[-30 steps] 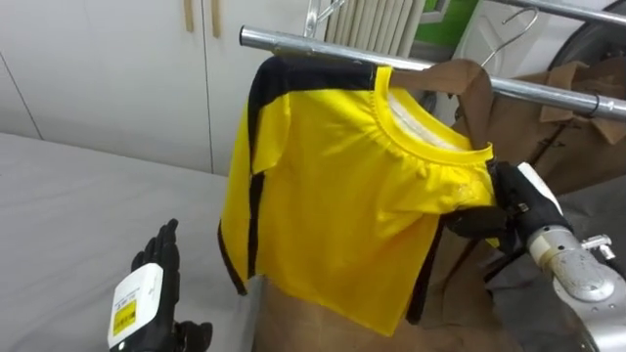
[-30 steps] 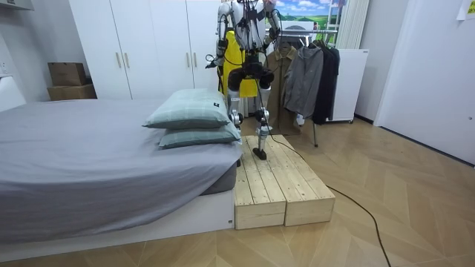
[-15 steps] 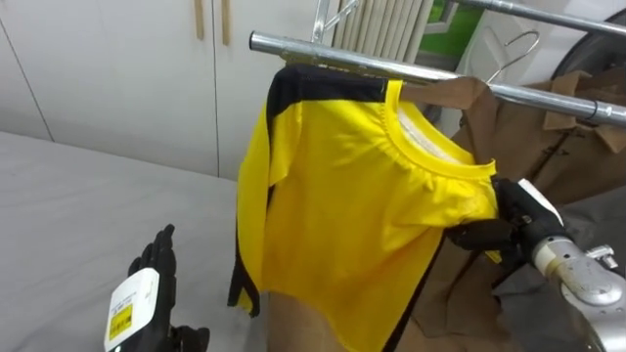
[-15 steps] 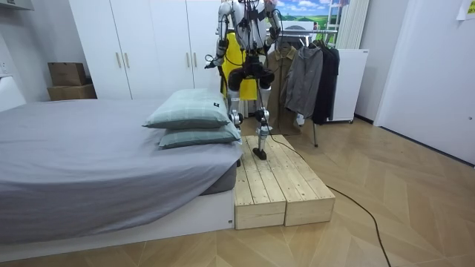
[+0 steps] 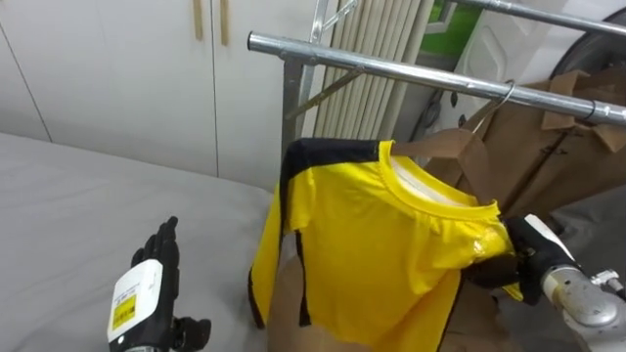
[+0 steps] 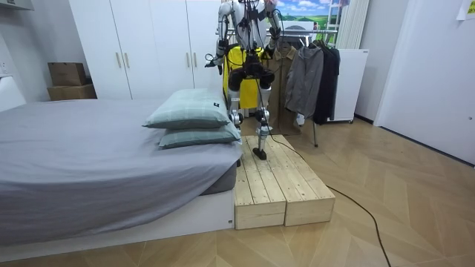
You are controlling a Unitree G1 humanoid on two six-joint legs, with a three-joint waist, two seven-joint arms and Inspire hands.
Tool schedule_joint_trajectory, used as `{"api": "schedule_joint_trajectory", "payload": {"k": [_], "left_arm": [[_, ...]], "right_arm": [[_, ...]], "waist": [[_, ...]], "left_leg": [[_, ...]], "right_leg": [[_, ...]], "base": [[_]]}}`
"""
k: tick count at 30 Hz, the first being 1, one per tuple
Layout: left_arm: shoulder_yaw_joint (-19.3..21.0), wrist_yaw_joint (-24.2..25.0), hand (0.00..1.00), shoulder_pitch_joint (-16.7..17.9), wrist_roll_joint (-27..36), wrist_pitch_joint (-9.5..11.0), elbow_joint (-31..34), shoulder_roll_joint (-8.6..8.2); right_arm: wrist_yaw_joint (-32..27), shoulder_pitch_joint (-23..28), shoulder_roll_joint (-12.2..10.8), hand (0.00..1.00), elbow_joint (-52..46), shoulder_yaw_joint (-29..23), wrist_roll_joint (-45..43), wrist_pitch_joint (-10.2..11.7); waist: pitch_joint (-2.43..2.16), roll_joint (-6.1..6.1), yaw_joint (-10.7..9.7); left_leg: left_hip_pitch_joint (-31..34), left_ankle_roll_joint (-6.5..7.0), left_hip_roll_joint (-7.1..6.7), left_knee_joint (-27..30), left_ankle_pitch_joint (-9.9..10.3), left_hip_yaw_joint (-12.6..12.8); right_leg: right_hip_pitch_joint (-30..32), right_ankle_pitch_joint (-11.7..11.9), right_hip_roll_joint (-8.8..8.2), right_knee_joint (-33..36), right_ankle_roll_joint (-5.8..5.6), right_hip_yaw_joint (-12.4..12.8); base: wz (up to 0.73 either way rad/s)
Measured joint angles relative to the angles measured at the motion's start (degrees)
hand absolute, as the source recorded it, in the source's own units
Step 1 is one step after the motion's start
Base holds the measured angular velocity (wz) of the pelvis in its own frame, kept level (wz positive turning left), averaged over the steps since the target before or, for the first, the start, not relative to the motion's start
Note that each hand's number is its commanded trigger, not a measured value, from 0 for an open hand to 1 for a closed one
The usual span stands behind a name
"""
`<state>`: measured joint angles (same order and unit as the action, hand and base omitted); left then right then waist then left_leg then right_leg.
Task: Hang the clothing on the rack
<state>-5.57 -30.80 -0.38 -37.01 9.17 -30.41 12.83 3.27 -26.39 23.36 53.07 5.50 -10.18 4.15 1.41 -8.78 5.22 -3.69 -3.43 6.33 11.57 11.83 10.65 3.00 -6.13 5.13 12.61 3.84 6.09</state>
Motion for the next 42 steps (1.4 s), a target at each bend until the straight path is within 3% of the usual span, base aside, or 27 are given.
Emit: {"api": "schedule_joint_trajectory", "payload": {"k": [11, 14, 16, 19, 29, 33, 42], "left_arm": [[-0.5, 3.3, 0.0, 0.0, 0.4, -0.1, 0.1, 0.13], [-0.8, 4.0, 0.0, 0.0, 0.3, -0.1, 1.2, 0.18], [-1.5, 4.0, 0.0, 0.0, 0.3, -0.1, 2.0, 0.19], [-1.6, 4.0, 0.0, -0.1, 0.3, -0.1, 2.4, 0.18], [-1.6, 4.0, 0.0, -0.1, 0.3, 0.0, 2.4, 0.48], [-1.6, 4.0, 0.0, -0.1, 0.3, 0.2, 2.7, 1.17], [-1.6, 3.9, 0.0, -0.1, 0.3, 0.8, 2.8, 1.32]], "right_arm": [[-2.6, 1.9, -2.8, 1.0, 1.0, -0.6, -1.2, -0.5], [-3.4, 2.0, -3.0, 1.0, 1.8, -0.6, -1.2, -0.3], [-4.0, 2.0, -3.0, 1.0, 2.4, -0.6, -1.2, -0.1], [-4.1, 2.0, -3.0, 1.0, 2.4, -0.5, -1.2, 0.1], [-6.0, 2.2, -3.1, 1.0, 3.0, -0.1, -1.4, 0.1], [-7.6, 2.2, -3.1, 1.0, 3.1, 0.0, -1.4, 0.9], [-8.5, 2.2, -3.1, 1.0, 3.7, -0.1, -1.4, 2.2]], "waist": [[-0.22, -0.17, -0.5], [-0.46, 0.15, -0.5], [-0.9, 0.57, -0.4], [-1.05, 0.89, -0.4], [-0.77, 0.86, -0.3], [-0.21, 0.7, -0.3], [-0.2, 0.68, -0.4]], "left_leg": [[0.0, 0.0, -0.11, 0.1, 0.0, -1.4], [0.0, 0.0, -0.11, 0.0, 0.0, -1.6], [-0.1, 0.0, -0.11, 0.0, 0.0, -1.6], [-0.3, 0.0, -0.08, -0.1, 0.0, -1.6], [-1.0, 0.0, -0.17, -0.4, 0.0, -2.0], [-0.9, 0.0, -0.17, -0.5, 0.0, -2.0], [-0.5, 0.0, -0.17, -1.0, 0.0, -2.1]], "right_leg": [[-1.3, 0.0, -0.06, -2.0, 0.01, -1.6], [-1.8, 0.0, -0.1, -1.9, 0.03, -1.9], [-2.1, 0.0, -0.12, -1.9, 0.06, -1.9], [-2.3, 0.0, -0.09, -1.9, 0.06, -1.9], [-2.9, 0.0, -0.13, -2.1, 0.01, -2.0], [-2.8, 0.0, -0.12, -2.2, 0.0, -2.0], [-2.8, 0.0, -0.1, -3.0, 0.01, -2.1]], "base": [[0.09], [0.03], [0.02], [0.0], [0.0], [0.0], [0.0]]}}
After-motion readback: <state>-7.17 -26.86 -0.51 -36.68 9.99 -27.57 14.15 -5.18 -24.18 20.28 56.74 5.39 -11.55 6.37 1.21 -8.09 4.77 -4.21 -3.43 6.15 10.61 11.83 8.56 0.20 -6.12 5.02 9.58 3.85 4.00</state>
